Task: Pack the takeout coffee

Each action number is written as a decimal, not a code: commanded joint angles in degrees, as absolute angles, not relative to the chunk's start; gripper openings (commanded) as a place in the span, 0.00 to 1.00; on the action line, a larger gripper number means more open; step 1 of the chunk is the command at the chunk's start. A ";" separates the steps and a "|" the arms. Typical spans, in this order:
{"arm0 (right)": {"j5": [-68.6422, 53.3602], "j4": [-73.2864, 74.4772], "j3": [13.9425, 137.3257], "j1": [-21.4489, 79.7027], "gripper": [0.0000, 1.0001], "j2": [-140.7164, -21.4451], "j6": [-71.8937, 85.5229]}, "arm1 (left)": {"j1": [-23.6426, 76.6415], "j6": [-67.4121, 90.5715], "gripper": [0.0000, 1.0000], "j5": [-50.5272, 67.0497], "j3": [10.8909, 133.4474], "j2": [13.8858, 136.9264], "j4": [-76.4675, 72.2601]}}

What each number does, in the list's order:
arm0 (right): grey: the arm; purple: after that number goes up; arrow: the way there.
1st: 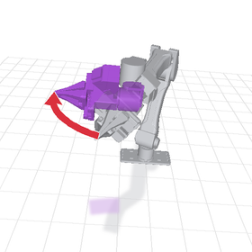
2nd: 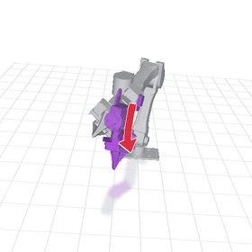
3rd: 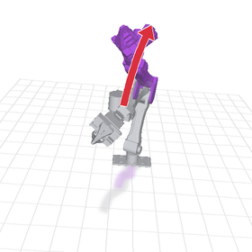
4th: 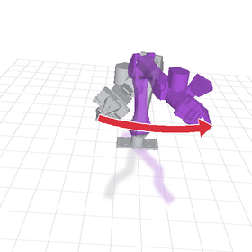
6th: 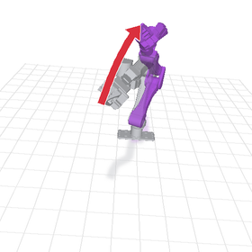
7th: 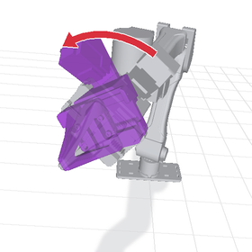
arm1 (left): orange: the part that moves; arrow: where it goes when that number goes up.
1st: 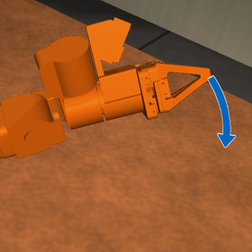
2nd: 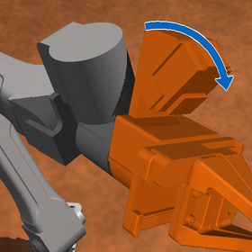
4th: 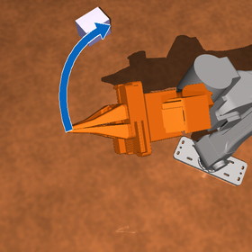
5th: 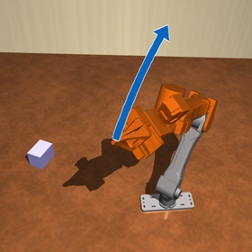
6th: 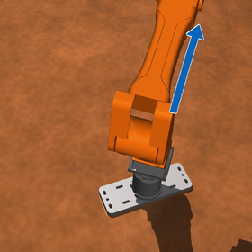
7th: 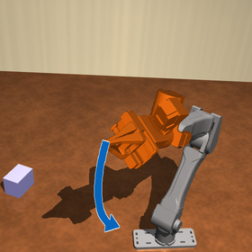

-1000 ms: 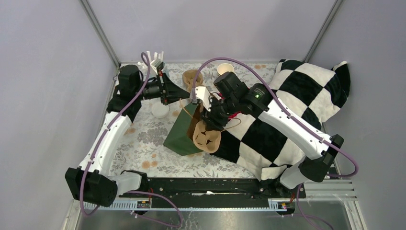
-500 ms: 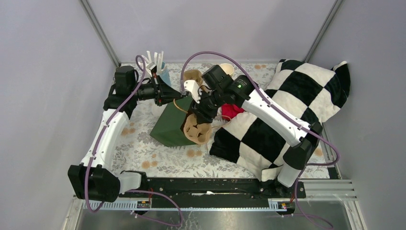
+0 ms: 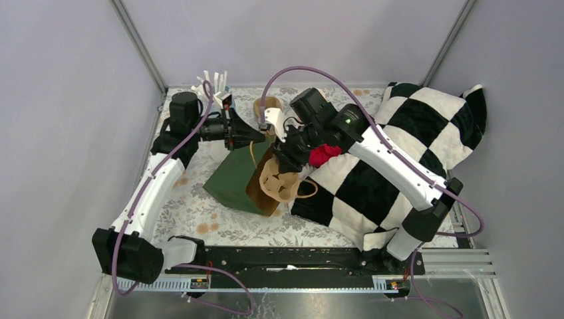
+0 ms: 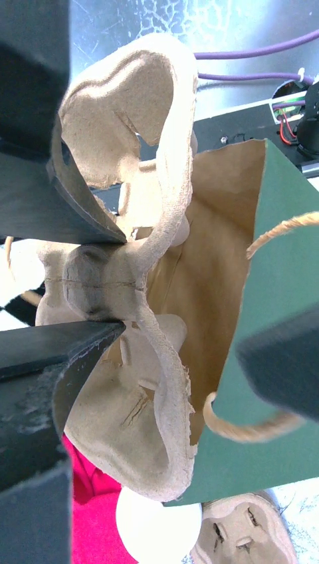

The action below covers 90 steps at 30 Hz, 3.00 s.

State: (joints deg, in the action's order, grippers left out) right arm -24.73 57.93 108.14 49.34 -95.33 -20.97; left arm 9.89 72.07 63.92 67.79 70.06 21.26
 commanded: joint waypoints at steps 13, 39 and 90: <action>-30.08 60.08 109.09 49.15 0.45 -88.99 -14.07 | 14.19 90.25 0.00 62.55 59.53 65.00 -1.43; -34.68 52.56 123.95 49.22 0.44 -99.23 -5.98 | 5.01 34.76 0.95 32.73 95.00 72.46 69.01; -38.45 62.70 122.29 50.01 0.42 -100.86 -18.87 | 29.83 22.35 0.00 16.69 86.10 67.69 54.10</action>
